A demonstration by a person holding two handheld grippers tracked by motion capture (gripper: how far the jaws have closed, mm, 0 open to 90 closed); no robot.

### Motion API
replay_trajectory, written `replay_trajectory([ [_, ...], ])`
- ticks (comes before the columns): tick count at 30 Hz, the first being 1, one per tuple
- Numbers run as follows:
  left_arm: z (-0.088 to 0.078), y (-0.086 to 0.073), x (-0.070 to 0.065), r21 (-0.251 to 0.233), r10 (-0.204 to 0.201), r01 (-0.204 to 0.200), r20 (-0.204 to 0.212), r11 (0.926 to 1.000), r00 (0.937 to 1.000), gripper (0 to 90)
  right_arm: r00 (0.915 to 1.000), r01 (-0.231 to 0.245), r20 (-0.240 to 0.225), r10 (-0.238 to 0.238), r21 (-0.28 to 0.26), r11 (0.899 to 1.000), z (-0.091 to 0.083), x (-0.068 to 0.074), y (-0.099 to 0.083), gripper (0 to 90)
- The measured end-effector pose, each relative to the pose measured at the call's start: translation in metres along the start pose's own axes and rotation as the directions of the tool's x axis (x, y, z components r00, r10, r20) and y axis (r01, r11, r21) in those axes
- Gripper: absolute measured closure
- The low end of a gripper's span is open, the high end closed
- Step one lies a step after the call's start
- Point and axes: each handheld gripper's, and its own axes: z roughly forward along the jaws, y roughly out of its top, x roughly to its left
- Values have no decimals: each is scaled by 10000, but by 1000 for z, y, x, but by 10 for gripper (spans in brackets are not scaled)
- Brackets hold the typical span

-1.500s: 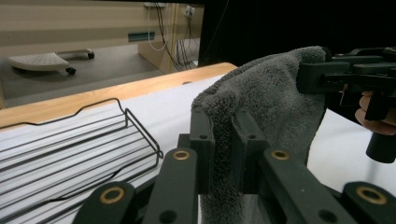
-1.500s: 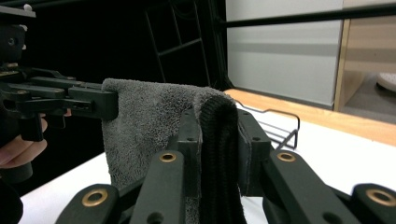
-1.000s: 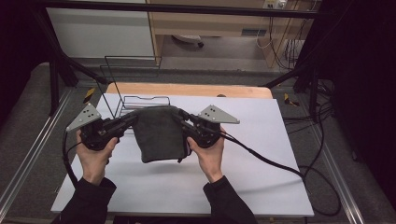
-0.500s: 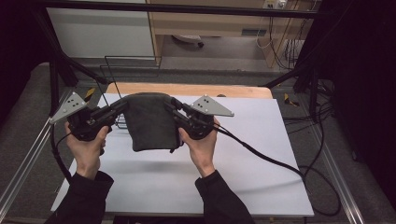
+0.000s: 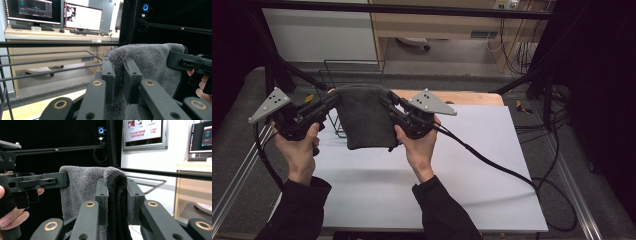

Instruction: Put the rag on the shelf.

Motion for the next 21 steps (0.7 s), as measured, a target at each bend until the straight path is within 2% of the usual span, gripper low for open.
replay_trajectory([
  [12, -2, 18, 7, -651, 102, -115, -202, 9978, 9997, 806, 9998, 211, 60, -208, -419, 9989, 15, 5, 19, 758],
  [21, -6, 33, 15, -1022, 0, -32, -315, 9948, 9995, 806, 9993, 367, 13, -367, -649, 9972, 27, 12, 34, 759],
])
